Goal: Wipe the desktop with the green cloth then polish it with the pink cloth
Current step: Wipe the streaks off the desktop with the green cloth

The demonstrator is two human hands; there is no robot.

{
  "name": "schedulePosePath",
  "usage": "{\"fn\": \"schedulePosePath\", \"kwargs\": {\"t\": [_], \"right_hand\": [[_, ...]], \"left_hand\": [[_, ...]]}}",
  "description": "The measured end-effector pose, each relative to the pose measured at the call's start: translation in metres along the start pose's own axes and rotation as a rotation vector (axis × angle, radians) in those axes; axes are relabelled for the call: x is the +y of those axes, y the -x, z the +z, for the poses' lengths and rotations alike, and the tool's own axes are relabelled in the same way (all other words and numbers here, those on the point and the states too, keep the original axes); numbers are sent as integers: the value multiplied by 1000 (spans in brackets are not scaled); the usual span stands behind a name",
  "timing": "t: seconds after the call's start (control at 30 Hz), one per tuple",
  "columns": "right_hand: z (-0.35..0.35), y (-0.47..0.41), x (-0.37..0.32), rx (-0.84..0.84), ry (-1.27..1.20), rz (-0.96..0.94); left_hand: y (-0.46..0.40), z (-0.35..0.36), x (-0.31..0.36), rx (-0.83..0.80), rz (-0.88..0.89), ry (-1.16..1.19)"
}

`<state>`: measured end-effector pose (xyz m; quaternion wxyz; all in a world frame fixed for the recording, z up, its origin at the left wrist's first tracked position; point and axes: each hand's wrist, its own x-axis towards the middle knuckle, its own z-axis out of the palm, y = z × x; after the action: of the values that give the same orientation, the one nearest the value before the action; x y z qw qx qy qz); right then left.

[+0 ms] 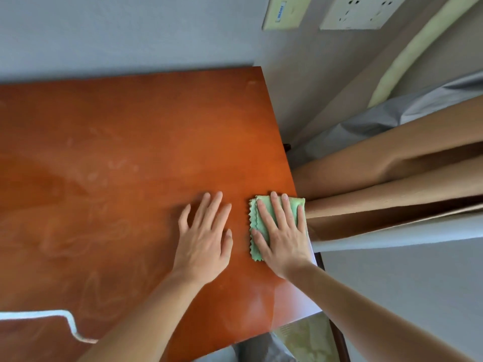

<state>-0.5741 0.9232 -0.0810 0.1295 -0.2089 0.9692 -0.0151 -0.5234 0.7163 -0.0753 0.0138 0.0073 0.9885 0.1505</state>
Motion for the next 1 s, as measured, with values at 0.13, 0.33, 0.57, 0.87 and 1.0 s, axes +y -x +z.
{"fn": "schedulePosePath", "kwargs": {"t": [0.13,0.33,0.57,0.87,1.0], "right_hand": [[-1,-14,8,16,-4,-37],[0,-33,13,76,-5,-28],[1,-23,11,109,-44,-17],[30,73,13,78,-44,4],[30,67,12,92,-44,5]], "left_hand": [[44,18,7,-41,47,-62],[48,22,10,-20,32,-114],[50,24,10,15,24,-121],[50,25,10,5,-5,-147],[50,26,10,18,-7,-138]]}}
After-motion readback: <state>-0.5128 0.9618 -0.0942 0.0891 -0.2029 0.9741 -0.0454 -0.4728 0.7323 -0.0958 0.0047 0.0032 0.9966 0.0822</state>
